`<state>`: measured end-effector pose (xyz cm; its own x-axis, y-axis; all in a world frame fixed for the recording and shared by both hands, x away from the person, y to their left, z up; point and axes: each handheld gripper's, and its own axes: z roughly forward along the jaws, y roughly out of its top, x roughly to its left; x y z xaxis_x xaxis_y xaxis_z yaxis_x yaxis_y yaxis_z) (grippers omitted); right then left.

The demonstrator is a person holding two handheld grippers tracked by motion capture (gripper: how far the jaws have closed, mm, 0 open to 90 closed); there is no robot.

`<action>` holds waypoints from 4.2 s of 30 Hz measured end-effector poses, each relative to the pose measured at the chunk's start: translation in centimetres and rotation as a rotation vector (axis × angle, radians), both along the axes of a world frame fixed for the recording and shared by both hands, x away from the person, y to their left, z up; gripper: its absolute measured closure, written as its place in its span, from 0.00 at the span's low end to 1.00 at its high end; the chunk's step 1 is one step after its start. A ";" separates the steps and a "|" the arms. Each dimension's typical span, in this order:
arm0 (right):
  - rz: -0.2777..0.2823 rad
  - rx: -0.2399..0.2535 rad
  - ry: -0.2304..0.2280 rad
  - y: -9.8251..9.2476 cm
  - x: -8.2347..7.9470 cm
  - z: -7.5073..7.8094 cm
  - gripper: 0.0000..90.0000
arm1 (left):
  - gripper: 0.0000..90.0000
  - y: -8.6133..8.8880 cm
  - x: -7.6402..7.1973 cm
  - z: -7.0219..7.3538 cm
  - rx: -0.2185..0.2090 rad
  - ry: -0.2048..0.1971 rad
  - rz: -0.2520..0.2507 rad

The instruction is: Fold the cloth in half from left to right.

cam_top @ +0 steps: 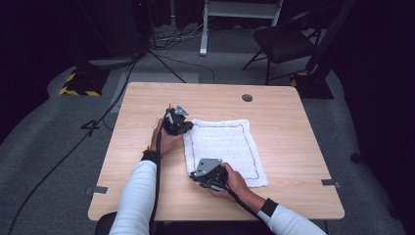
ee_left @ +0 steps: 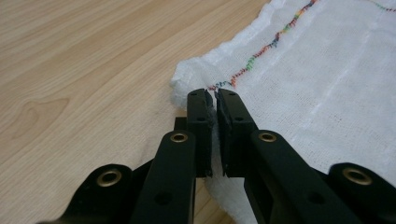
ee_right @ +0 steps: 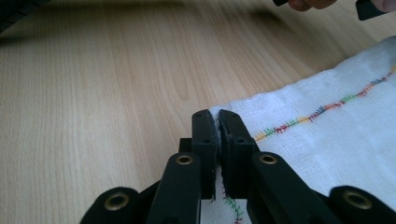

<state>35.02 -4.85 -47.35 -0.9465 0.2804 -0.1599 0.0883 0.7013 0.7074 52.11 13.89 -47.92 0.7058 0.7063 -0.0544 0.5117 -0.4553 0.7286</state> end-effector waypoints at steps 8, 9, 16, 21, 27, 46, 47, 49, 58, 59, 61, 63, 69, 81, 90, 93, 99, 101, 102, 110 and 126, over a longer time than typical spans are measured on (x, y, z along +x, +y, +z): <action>-0.007 0.027 -0.019 0.1 0.0 1.2 0.95 | 0.94 0.5 -0.2 1.4 -0.012 -0.031 0.010; -0.012 0.031 -0.023 0.0 0.0 1.4 0.95 | 0.94 0.4 -0.2 1.5 -0.020 -0.031 0.006; -0.050 0.065 -0.022 -2.0 -0.1 2.3 0.95 | 0.94 -1.7 -0.1 2.5 -0.023 -0.059 -0.013; -0.078 0.089 -0.024 -3.8 -0.3 2.9 0.95 | 0.94 -3.3 0.1 2.9 -0.025 -0.072 -0.027; -0.105 0.103 -0.038 -5.6 -0.3 3.4 0.95 | 0.94 -5.1 0.3 3.2 -0.039 -0.086 -0.039; -0.214 0.127 -0.058 -12.3 -0.6 4.5 0.95 | 0.94 -10.9 1.3 4.0 -0.053 -0.104 -0.087; -0.222 0.129 -0.057 -12.7 -0.6 4.5 0.95 | 0.94 -11.3 1.4 4.0 -0.052 -0.104 -0.092; -0.237 0.131 -0.055 -13.4 -0.6 4.5 0.95 | 0.94 -12.0 1.6 4.1 -0.051 -0.109 -0.101; -0.280 0.121 -0.049 -16.0 -0.8 4.3 0.95 | 0.94 -15.2 2.2 4.2 -0.030 -0.108 -0.140; -0.295 0.115 -0.049 -16.6 -0.8 4.1 0.95 | 0.94 -15.5 2.2 4.2 -0.030 -0.109 -0.140; -0.303 0.111 -0.045 -16.9 -0.8 4.0 0.95 | 0.94 -16.3 2.3 3.9 -0.025 -0.106 -0.146; -0.313 0.101 -0.042 -17.4 -0.8 3.7 0.95 | 0.94 -17.0 2.4 3.6 -0.026 -0.106 -0.152; -0.343 0.067 -0.027 -18.8 -0.8 2.8 0.94 | 0.92 -19.1 2.5 2.7 -0.014 -0.107 -0.147; -0.431 0.040 0.017 -21.8 -0.5 1.1 0.54 | 0.32 -17.0 -1.2 4.0 -0.009 -0.127 -0.176; -0.461 0.039 0.019 -23.1 1.1 0.9 0.50 | 0.31 -13.9 -7.9 2.3 0.039 -0.099 -0.326; -0.459 0.023 0.031 -22.9 1.6 0.4 0.50 | 0.33 -14.0 -9.7 0.9 0.072 -0.067 -0.374; -0.412 -0.041 0.044 -21.5 2.5 -0.8 0.53 | 0.39 -14.8 -12.4 -0.8 0.150 -0.040 -0.469; -0.407 -0.051 0.046 -21.3 2.6 -0.9 0.53 | 0.39 -14.7 -12.5 -0.9 0.148 -0.038 -0.464; -0.404 -0.056 0.047 -21.2 2.7 -1.0 0.54 | 0.39 -14.6 -12.5 -1.0 0.138 -0.032 -0.464; -0.389 -0.041 0.074 -20.5 2.2 -1.2 0.56 | 0.40 -13.1 -13.1 -1.2 0.129 -0.031 -0.462; -0.314 -0.024 0.113 -17.4 1.1 -1.3 0.53 | 0.40 -9.0 -15.9 -1.5 0.097 -0.022 -0.427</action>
